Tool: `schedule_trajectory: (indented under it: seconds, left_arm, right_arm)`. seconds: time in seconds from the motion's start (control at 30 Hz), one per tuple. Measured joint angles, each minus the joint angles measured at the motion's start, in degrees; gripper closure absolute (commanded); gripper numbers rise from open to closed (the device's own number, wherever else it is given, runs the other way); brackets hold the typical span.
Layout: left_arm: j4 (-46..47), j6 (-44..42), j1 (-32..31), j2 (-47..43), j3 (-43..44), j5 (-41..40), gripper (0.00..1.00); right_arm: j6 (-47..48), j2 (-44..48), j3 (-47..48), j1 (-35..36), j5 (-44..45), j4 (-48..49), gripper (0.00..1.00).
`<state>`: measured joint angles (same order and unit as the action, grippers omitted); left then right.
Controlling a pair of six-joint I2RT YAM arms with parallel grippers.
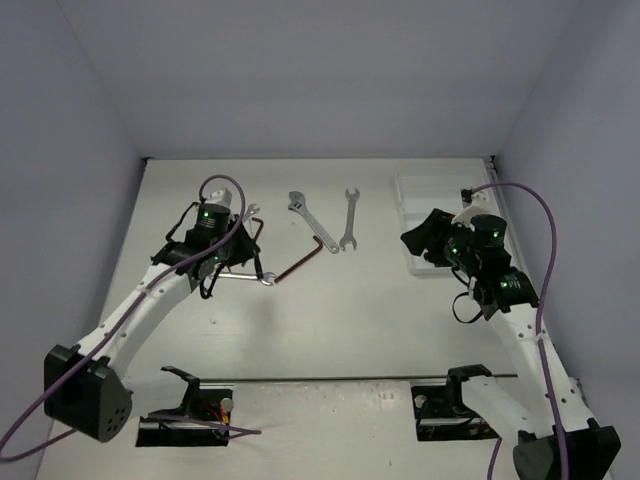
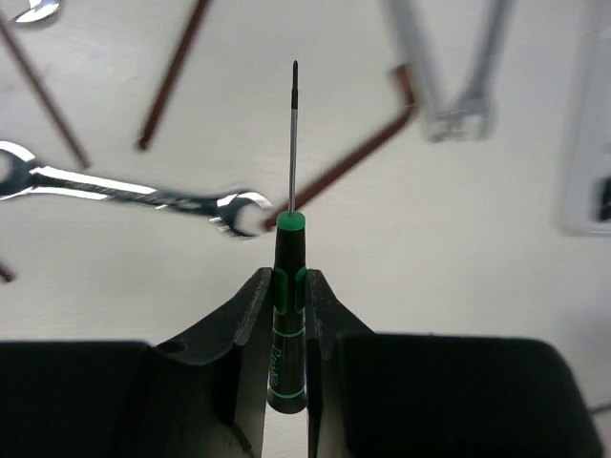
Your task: Sort the tools into containers
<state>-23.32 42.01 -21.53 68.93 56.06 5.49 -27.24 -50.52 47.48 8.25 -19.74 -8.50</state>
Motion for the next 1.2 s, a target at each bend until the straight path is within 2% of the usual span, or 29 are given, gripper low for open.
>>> schedule_trajectory:
  seconds: [0.17, 0.3, 0.47, 0.77, 0.93, 1.07, 1.13, 1.17, 1.2]
  left_arm:
    - [10.6, 7.2, -4.4, -3.9, 1.7, 4.8, 1.00]
    - [17.9, 12.7, -9.7, -2.1, 1.8, 6.5, 1.00]
    - [21.0, 15.2, -15.1, 1.3, 4.1, 7.0, 1.00]
    - [24.0, 15.9, -18.2, 1.8, 8.1, 7.0, 1.00]
    - [24.1, 16.0, -18.7, 1.8, 8.1, 7.2, 1.00]
    - [24.0, 15.8, -19.1, 1.8, 8.1, 7.5, 1.00]
    - [24.2, 15.6, -19.2, 1.8, 8.1, 7.6, 1.00]
    - [24.3, 15.5, -19.2, 1.8, 8.1, 7.5, 0.96]
    - [24.3, 15.4, -19.2, 2.0, 8.1, 7.6, 0.79]
  right_arm:
    - [-0.8, -0.5, 2.6, 8.2, -3.6, 4.5, 0.42]
    - [-1.7, -3.6, 4.1, 17.5, -4.0, 8.1, 0.42]
    - [-1.8, -8.0, 6.5, 26.7, -2.5, 10.6, 0.42]
    - [-1.0, -11.9, 8.4, 31.9, 2.2, 13.1, 0.50]
    - [-0.4, -12.5, 8.4, 32.0, 3.6, 13.6, 0.70]
    - [0.2, -13.0, 8.5, 32.5, 4.0, 14.2, 0.95]
    - [0.1, -13.1, 8.5, 32.6, 4.7, 14.1, 1.00]
    - [0.1, -13.2, 8.6, 32.6, 4.7, 14.1, 1.00]
    - [0.2, -13.2, 8.6, 32.6, 4.9, 14.0, 1.00]
